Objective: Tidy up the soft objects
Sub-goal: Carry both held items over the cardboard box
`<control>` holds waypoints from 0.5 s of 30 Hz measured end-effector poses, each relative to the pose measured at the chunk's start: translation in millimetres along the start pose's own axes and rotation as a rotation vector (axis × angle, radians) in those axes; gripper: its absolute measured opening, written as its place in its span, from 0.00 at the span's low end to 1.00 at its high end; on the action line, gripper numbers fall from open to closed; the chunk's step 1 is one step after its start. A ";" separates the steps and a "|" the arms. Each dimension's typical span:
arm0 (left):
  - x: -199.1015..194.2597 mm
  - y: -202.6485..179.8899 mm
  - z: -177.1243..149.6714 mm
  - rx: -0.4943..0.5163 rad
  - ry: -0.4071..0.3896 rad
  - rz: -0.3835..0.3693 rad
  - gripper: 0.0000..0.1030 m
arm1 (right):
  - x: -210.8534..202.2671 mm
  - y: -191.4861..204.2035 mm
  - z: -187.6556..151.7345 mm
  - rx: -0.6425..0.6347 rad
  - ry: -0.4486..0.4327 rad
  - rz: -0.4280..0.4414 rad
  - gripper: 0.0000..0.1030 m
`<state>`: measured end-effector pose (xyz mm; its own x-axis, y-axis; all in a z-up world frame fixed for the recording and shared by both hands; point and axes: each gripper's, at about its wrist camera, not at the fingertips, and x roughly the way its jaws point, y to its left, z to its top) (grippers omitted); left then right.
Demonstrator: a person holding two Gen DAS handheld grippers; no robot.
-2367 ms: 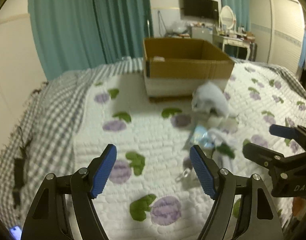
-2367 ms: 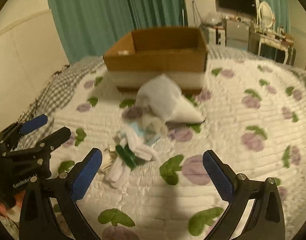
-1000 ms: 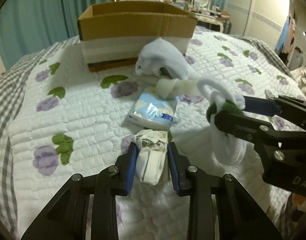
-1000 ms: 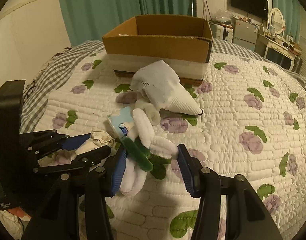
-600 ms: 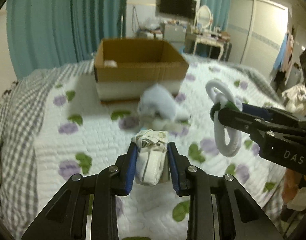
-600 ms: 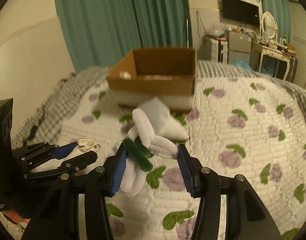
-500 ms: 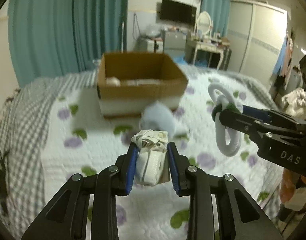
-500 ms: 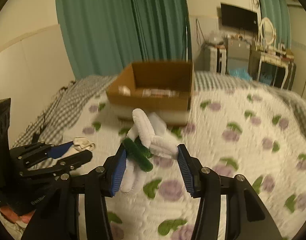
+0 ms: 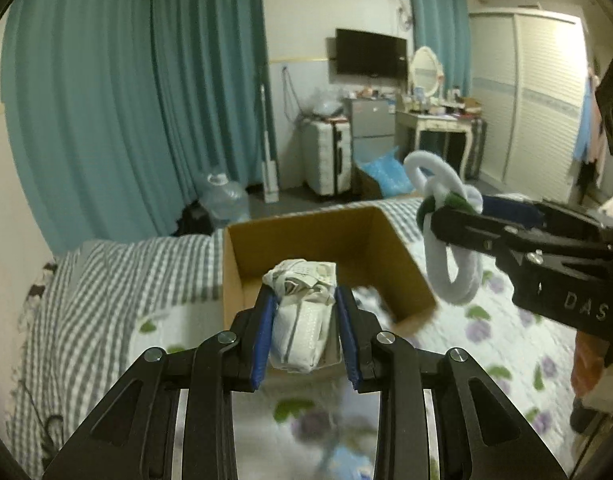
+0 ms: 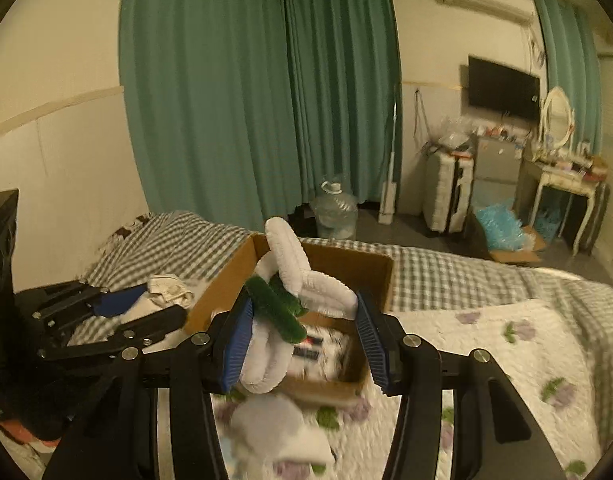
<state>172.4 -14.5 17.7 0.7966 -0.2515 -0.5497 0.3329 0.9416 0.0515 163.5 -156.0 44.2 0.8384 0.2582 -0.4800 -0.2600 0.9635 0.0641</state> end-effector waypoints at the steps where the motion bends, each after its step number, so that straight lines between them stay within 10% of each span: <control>1: 9.6 1.8 3.4 -0.001 0.006 0.009 0.28 | 14.9 -5.6 5.0 0.017 0.011 0.011 0.48; 12: 135.6 17.9 10.4 0.008 0.115 0.139 0.31 | 151.1 -48.9 -3.3 0.132 0.139 0.049 0.52; 15: 149.9 24.0 5.5 0.000 0.164 0.138 0.37 | 155.2 -55.6 -5.3 0.161 0.109 0.036 0.79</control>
<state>302.6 -30.8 -58.9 0.7415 -0.0806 -0.6661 0.2267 0.9645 0.1356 305.5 -169.8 -38.4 0.7706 0.2919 -0.5665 -0.2018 0.9550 0.2176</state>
